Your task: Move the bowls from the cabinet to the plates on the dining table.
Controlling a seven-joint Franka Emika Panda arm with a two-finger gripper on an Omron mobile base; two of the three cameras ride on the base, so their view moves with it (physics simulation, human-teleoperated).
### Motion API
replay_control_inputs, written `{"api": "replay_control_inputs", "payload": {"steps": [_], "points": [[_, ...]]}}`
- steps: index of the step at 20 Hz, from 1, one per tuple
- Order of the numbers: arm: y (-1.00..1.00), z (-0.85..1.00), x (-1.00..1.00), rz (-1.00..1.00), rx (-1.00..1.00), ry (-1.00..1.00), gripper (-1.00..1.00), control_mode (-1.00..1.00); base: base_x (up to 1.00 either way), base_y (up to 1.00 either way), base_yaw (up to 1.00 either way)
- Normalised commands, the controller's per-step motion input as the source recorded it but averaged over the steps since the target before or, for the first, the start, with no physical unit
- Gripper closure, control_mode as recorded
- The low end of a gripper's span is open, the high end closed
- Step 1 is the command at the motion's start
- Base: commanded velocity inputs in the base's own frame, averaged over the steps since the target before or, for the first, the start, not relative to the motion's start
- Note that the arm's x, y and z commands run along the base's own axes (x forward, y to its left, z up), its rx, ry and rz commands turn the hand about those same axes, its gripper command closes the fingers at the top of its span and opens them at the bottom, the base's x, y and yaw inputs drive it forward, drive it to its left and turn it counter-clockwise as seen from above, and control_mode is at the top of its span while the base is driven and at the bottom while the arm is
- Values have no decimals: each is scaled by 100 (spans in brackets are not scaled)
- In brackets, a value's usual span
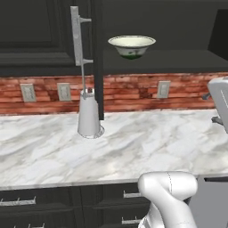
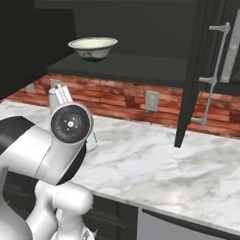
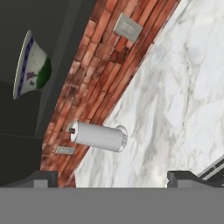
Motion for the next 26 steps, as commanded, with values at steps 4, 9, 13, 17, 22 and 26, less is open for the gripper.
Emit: {"api": "replay_control_inputs", "payload": {"steps": [4, 9, 13, 17, 22, 26], "points": [[0, 0, 0, 0, 0, 0, -100, 100, 37, -4, 17], [0, 0, 0, 0, 0, 0, -100, 100, 31, -5, 18], [0, 0, 0, 0, 0, 0, -100, 100, 45, -3, 13], [0, 0, 0, 0, 0, 0, -100, 100, 47, 0, 6], [1, 1, 4, 1, 0, -1, -100, -100, 23, 4, 6], [4, 9, 16, 1, 0, -1, -100, -100, 0, 0, 0]]}}
